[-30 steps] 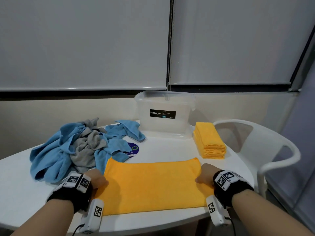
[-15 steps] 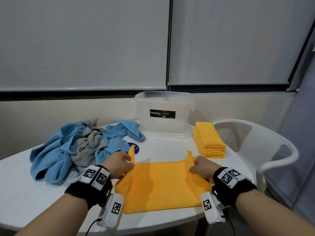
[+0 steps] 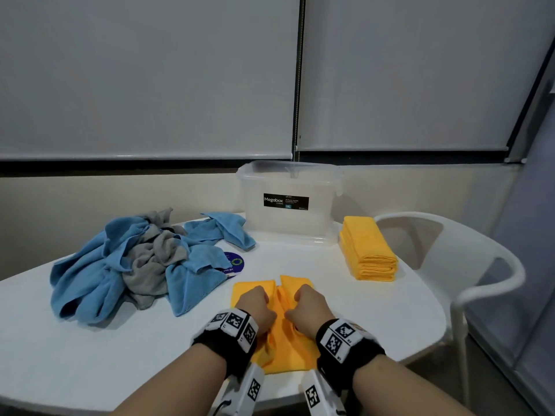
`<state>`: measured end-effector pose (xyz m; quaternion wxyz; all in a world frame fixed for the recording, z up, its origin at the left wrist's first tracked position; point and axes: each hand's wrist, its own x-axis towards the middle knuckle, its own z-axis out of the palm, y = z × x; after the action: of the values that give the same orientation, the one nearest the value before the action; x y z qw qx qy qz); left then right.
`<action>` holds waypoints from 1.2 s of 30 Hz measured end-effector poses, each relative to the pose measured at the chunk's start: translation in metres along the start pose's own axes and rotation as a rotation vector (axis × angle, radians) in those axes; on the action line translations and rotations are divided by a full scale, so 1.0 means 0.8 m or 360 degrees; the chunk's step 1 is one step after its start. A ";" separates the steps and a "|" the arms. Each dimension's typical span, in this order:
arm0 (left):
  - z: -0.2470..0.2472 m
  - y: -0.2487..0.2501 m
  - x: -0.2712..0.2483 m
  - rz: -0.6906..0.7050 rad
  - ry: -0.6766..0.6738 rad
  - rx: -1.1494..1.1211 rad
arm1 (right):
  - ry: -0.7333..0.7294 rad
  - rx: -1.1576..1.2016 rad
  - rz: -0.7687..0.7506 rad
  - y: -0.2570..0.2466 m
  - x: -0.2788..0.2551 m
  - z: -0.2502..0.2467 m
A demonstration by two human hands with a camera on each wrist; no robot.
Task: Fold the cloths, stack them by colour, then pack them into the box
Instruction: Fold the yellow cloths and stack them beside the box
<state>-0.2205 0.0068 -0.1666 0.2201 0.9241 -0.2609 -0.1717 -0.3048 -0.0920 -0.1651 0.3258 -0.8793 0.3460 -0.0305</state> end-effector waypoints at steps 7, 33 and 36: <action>0.006 -0.007 0.008 0.0007 0.0002 0.0010 | -0.0003 0.0137 0.0017 -0.008 0.006 0.012; -0.008 0.001 -0.020 0.0667 -0.0494 0.0856 | -0.0720 -0.0657 -0.0532 0.008 -0.010 -0.045; -0.015 -0.007 -0.015 0.0793 -0.0465 0.0941 | -0.0846 -0.0449 -0.0461 0.014 -0.012 -0.052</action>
<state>-0.2226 0.0216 -0.1565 -0.0595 0.8220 -0.5432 -0.1600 -0.3304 -0.1157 -0.1374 0.2721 -0.9330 0.1213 0.2021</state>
